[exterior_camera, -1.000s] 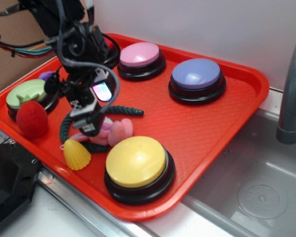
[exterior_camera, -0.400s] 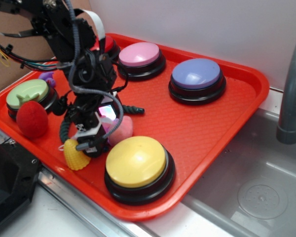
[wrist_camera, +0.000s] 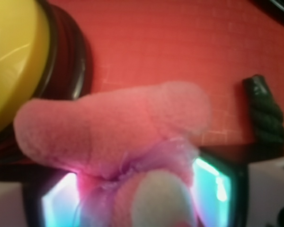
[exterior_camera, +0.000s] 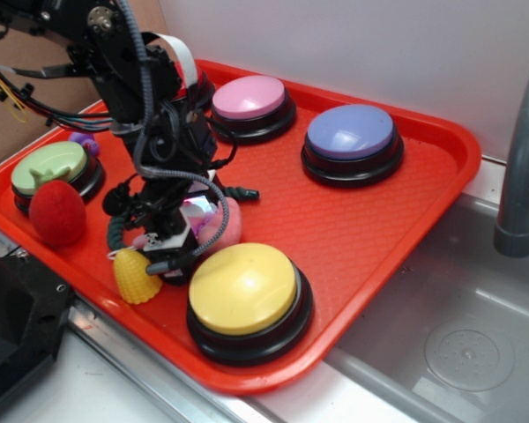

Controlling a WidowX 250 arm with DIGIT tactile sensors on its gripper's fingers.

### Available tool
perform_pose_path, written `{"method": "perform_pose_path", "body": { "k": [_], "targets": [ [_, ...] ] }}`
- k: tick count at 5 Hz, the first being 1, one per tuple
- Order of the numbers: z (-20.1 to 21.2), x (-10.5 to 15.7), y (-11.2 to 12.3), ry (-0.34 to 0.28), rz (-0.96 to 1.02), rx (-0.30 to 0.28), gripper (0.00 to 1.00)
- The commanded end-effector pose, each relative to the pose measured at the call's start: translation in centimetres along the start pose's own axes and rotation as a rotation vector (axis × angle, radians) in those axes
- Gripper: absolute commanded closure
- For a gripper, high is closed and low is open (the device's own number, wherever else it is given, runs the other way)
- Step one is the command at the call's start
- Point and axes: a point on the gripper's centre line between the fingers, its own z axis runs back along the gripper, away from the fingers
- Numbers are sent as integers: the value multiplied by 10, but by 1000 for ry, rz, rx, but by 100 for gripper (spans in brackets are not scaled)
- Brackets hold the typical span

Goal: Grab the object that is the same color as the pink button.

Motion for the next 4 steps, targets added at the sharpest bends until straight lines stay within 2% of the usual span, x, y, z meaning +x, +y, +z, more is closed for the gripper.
{"method": "perform_pose_path", "body": {
  "k": [1,2,4],
  "targets": [
    [7,3,-2,-28,17,-11,100],
    [25,2,-1,-37,101,-6,100],
    [97,11,12,130,585,182,100]
  ]
}}
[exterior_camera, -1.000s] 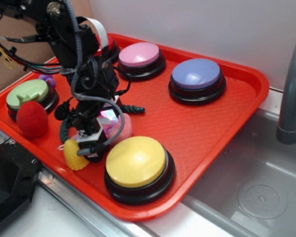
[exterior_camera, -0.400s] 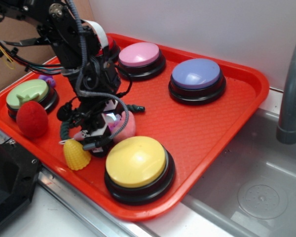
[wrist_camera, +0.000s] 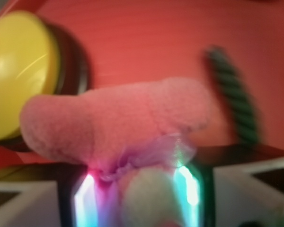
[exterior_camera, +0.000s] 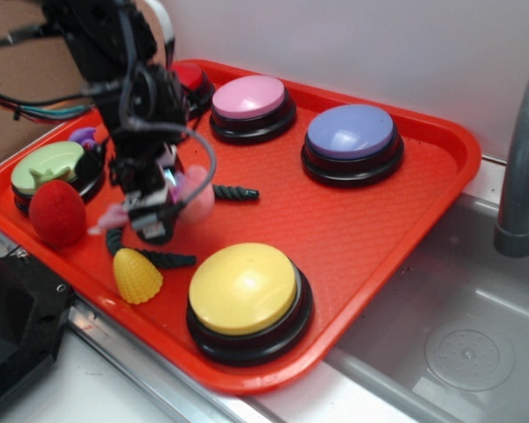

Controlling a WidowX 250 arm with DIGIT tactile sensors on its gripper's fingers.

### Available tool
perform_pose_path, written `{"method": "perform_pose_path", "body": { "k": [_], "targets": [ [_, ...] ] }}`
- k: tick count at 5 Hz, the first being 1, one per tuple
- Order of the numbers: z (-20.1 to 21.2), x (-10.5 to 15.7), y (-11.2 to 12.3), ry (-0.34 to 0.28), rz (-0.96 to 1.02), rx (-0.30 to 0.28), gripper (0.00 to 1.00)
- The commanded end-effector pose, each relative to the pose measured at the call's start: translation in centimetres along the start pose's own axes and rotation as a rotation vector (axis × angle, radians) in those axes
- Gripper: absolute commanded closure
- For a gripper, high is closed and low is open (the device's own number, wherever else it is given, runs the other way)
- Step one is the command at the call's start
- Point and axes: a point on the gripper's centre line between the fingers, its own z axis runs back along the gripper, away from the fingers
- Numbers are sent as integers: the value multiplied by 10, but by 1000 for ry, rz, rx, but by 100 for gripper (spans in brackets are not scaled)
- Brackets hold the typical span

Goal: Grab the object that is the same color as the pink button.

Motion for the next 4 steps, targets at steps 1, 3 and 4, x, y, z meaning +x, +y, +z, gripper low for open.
{"method": "perform_pose_path", "body": {
  "k": [1,3,4],
  "targets": [
    [83,11,16,82,487,91,100],
    [134,0,28,-36,718,152,100],
    [132,-2,26,-48,731,164,100]
  ]
}}
